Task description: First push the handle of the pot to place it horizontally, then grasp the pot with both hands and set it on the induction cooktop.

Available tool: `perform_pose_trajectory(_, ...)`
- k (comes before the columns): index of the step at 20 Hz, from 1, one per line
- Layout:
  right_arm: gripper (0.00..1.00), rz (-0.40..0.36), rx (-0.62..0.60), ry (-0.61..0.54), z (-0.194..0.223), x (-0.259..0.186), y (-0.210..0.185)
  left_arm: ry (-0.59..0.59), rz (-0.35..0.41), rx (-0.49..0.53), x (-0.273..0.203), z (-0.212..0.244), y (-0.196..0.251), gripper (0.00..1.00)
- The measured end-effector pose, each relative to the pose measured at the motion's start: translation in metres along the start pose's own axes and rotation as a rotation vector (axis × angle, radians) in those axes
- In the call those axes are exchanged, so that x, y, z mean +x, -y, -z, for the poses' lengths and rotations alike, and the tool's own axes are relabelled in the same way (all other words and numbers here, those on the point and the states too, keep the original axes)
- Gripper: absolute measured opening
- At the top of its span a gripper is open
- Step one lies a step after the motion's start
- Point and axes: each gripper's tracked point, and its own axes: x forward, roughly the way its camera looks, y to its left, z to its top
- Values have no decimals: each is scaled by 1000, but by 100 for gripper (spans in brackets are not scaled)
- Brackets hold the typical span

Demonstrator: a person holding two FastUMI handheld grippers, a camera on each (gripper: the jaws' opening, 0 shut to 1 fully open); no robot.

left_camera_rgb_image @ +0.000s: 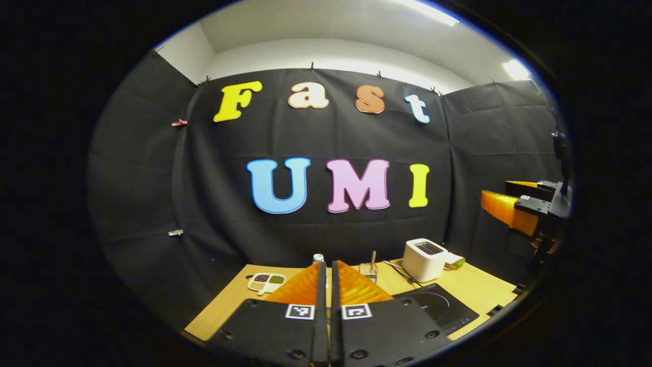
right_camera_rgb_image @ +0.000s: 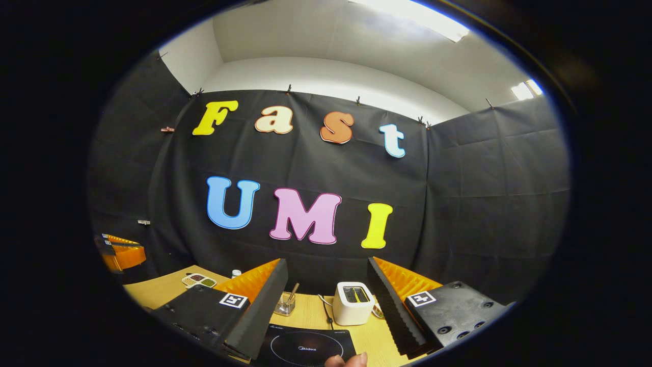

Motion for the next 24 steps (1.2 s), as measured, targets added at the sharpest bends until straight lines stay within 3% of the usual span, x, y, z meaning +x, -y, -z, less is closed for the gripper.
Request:
perform_pose_trajectory(3,97,4,-3,2,0,-1,1,-32,41,13,-2,6,9,5)
perform_pose_trajectory(7,98,14,1,-11,6,-1,6,-185,142,-2,-3,46,27,5)
perform_pose_trajectory(15,97,21,-19,-32,15,1,11,-758,310,-124,-30,175,68,5)
perform_pose_trajectory(20,98,29,-19,-58,25,2,18,-1119,436,-64,-74,260,89,5)
perform_pose_trajectory(22,98,37,-20,-66,29,1,22,-1199,426,16,-81,287,81,5)
perform_pose_trajectory(24,98,47,-19,-75,33,0,27,-1262,432,27,-90,302,84,5)
